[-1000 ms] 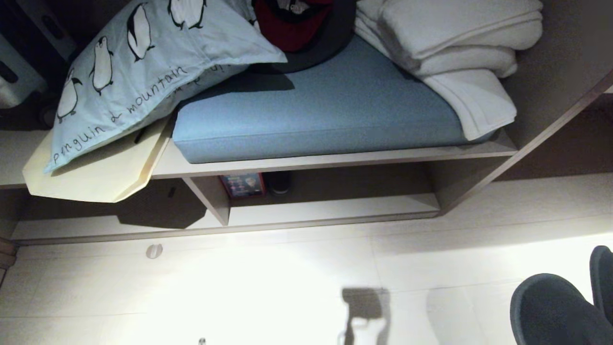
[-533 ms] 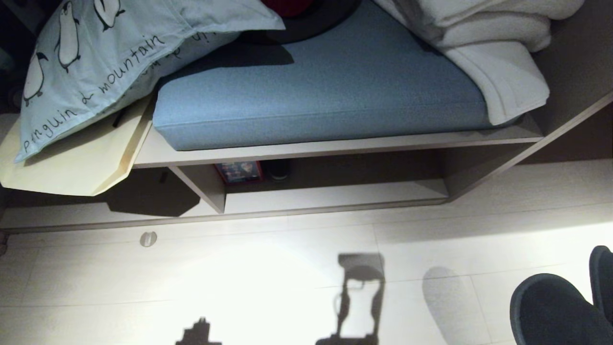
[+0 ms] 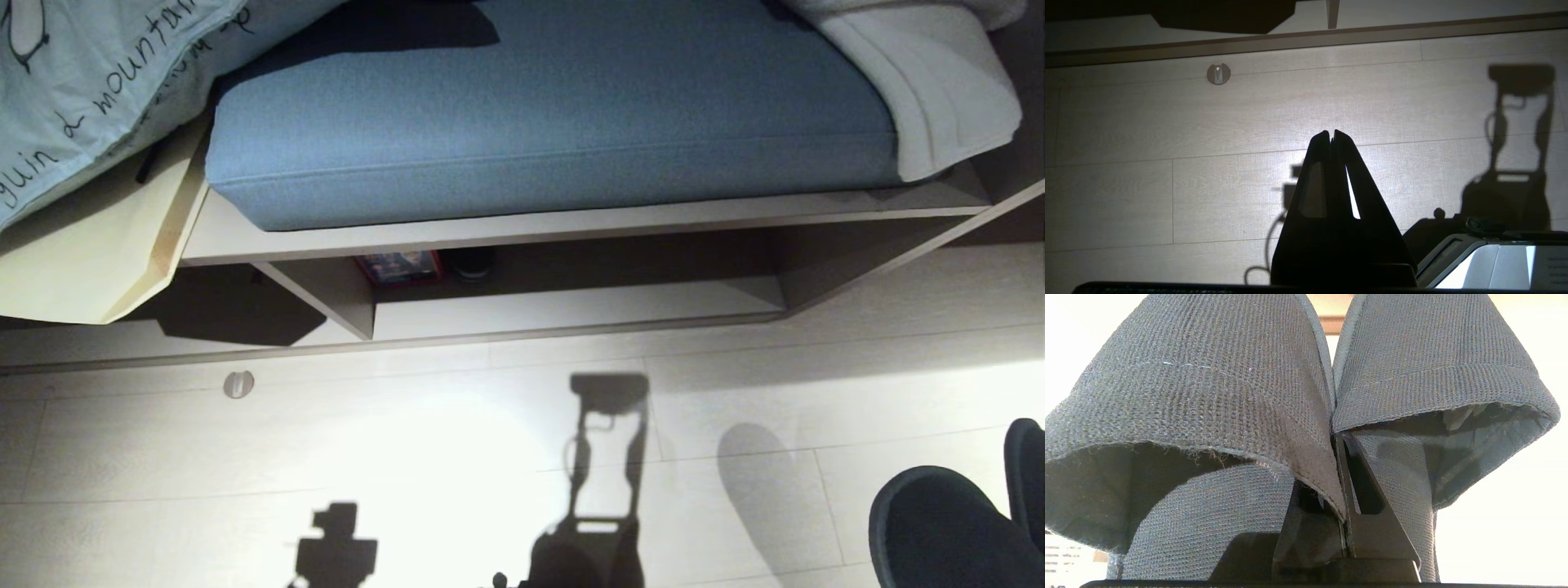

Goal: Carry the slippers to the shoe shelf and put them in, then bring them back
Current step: Place the slippers into the shoe cabinet

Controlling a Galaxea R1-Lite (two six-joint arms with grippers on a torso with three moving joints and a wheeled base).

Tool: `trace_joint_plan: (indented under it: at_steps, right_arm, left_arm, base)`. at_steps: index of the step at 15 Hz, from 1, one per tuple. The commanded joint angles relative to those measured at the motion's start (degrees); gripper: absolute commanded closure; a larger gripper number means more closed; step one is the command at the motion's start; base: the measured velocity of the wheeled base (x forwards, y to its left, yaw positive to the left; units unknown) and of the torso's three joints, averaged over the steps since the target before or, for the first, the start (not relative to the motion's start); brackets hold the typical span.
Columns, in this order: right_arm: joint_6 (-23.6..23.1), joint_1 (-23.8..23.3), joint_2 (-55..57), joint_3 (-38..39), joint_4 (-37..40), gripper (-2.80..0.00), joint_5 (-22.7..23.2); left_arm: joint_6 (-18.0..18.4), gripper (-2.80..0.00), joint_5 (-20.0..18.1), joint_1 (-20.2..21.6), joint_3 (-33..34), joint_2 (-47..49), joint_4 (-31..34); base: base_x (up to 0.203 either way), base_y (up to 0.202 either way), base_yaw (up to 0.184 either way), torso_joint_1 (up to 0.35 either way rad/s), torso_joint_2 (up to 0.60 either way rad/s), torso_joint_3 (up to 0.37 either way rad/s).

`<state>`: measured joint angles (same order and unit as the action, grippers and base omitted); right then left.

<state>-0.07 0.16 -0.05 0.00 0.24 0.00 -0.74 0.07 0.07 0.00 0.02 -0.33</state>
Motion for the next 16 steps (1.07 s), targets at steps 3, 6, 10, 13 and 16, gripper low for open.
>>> trace_joint_plan:
  at_steps: [3,6,10,13,16]
  right_arm:
    - [-0.01,0.02,0.05,0.00,0.02,0.00,0.00]
    - [-0.01,0.02,0.05,0.00,0.02,0.00,0.00]
    - [-0.01,0.02,0.05,0.00,0.02,0.00,0.00]
    - [-0.01,0.02,0.05,0.00,0.00,0.00,0.00]
    - [-0.01,0.02,0.05,0.00,0.02,0.00,0.00]
  left_arm:
    - [-0.05,0.00,0.01,0.01,0.00,0.06,-0.02]
    - [-0.05,0.00,0.01,0.01,0.00,0.00,-0.02]
    - [-0.05,0.00,0.01,0.01,0.00,0.06,-0.02]
    - [-0.05,0.00,0.01,0.01,0.00,0.06,-0.02]
    - [-0.05,0.00,0.01,0.01,0.00,0.06,-0.02]
  base:
    - [0.000,0.000,0.000,0.004,0.00,-0.200]
    - [0.000,0.000,0.000,0.001,0.00,-0.199]
    - [0.000,0.000,0.000,0.005,0.00,-0.197]
    - [0.000,0.000,0.000,0.001,0.00,-0.196]
    - [0.000,0.000,0.000,0.001,0.01,-0.197]
